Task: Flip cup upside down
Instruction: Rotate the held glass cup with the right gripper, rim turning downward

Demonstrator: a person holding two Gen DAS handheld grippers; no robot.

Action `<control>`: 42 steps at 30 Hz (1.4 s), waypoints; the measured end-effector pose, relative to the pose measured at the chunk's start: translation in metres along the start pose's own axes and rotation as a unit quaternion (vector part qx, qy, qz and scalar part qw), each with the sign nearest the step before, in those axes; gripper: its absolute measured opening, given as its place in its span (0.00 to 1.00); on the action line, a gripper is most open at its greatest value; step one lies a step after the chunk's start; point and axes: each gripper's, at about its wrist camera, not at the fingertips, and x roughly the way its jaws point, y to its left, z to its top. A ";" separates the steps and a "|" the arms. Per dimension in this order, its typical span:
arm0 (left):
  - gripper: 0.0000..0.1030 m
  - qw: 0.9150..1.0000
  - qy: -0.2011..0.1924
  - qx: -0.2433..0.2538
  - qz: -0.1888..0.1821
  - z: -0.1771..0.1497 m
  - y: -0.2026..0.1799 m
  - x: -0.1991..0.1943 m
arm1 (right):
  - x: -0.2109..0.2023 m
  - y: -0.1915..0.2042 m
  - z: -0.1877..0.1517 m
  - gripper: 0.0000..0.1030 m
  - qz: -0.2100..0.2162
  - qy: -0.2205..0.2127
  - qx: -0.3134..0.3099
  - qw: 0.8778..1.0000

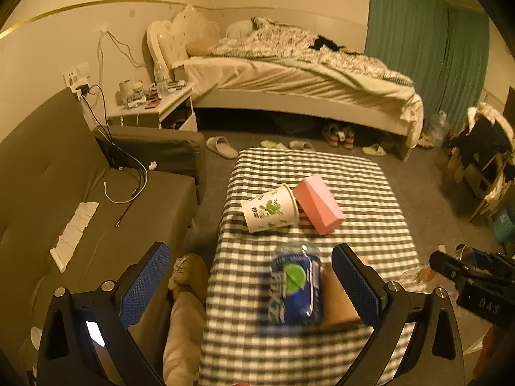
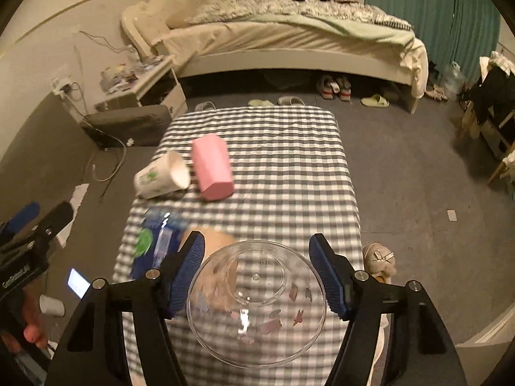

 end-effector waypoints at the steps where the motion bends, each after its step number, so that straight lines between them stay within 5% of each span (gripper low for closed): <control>1: 1.00 1.000 -0.004 -0.001 -0.003 -0.004 0.000 -0.007 | -0.012 0.006 -0.008 0.65 0.005 -0.006 -0.007 1.000; 10: 1.00 0.999 -0.008 0.007 0.037 -0.050 0.019 -0.034 | -0.016 0.046 -0.046 0.65 0.049 -0.023 -0.036 0.998; 14: 1.00 0.999 0.004 0.004 0.054 -0.062 0.030 -0.032 | -0.002 0.061 -0.067 0.66 0.029 -0.056 -0.071 0.995; 31: 1.00 0.998 0.029 0.041 0.035 -0.082 -0.002 -0.017 | 0.035 0.011 -0.183 0.65 0.044 0.059 -0.028 0.997; 42: 1.00 0.997 0.055 0.051 0.033 -0.094 -0.011 -0.009 | 0.052 0.022 -0.160 0.65 0.048 0.031 -0.034 0.998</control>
